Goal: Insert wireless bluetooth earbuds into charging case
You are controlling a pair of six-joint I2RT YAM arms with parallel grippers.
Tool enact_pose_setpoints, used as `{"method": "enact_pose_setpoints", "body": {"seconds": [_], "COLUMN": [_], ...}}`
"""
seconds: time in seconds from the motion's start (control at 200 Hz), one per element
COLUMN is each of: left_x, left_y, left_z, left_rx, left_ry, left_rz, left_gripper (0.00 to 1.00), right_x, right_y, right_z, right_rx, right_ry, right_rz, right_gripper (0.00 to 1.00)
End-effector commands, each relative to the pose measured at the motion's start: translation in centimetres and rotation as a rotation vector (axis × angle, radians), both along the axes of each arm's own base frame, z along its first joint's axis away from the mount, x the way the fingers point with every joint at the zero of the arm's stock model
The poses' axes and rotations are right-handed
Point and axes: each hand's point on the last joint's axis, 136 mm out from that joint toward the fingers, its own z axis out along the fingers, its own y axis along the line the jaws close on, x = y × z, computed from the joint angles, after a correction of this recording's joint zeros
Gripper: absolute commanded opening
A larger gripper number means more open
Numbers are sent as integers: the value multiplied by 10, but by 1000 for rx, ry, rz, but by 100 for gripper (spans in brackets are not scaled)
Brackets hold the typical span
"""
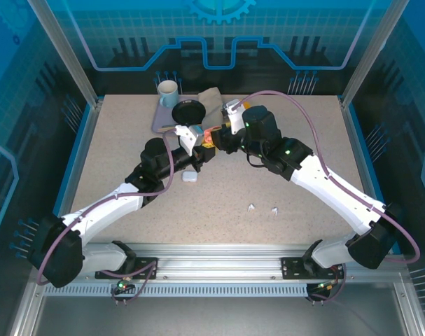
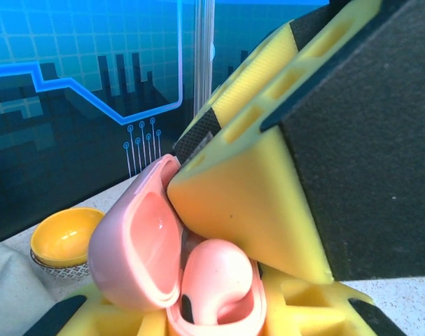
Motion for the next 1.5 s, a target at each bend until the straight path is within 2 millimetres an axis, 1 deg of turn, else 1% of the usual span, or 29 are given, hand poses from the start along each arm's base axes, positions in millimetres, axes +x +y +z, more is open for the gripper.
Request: {"method": "enact_pose_setpoints", "body": {"seconds": [0.0, 0.26, 0.54, 0.61, 0.735, 0.815, 0.82, 0.88, 0.98, 1.0, 1.131, 1.256, 1.316, 1.401, 1.496], "left_x": [-3, -3, -3, -4, -4, -5, -5, -6, -8, -9, -12, -14, -14, -10, 0], "left_y": [-2, -3, -3, -3, -3, -5, -5, -5, -9, -10, -18, -25, -26, -27, -24], "left_z": [32, 32, 31, 30, 27, 24, 24, 21, 15, 14, 6, 1, 1, 1, 0], "left_rx": [-46, -47, -47, -46, -37, -27, -27, -18, -1, 3, 27, 48, 55, 60, 58], "left_ry": [-88, -87, -84, -84, -80, -76, -76, -73, -64, -63, -33, -15, -13, -14, -2], "left_rz": [-11, -13, -14, -19, -21, -31, -32, -39, -64, -72, -126, -167, -171, -159, -111], "left_gripper": [0, 0, 0, 0, 0, 0, 0, 0, 0, 0, 0, 0, 0, 0, 0], "right_x": [2, 7, 13, 15, 18, 22, 22, 26, 32, 33, 43, 53, 56, 54, 42], "right_y": [-7, -11, -17, -22, -42, -52, -52, -51, -46, -43, -29, -17, -13, -10, -8], "right_z": [24, 32, 35, 39, 53, 56, 53, 52, 39, 32, -1, -25, -33, -43, -49], "right_rx": [49, 76, 111, 138, 199, 202, 198, 171, 84, 59, -38, -83, -95, -118, -151], "right_ry": [-26, -24, -11, -7, 13, 56, 64, 106, 203, 235, 375, 446, 467, 499, 501], "right_rz": [-27, -55, -83, -104, -156, -175, -175, -157, -123, -113, -74, -51, -39, -21, 1], "right_gripper": [43, 45, 46, 47, 49, 49, 49, 48, 47, 47, 44, 42, 41, 39, 37]}}
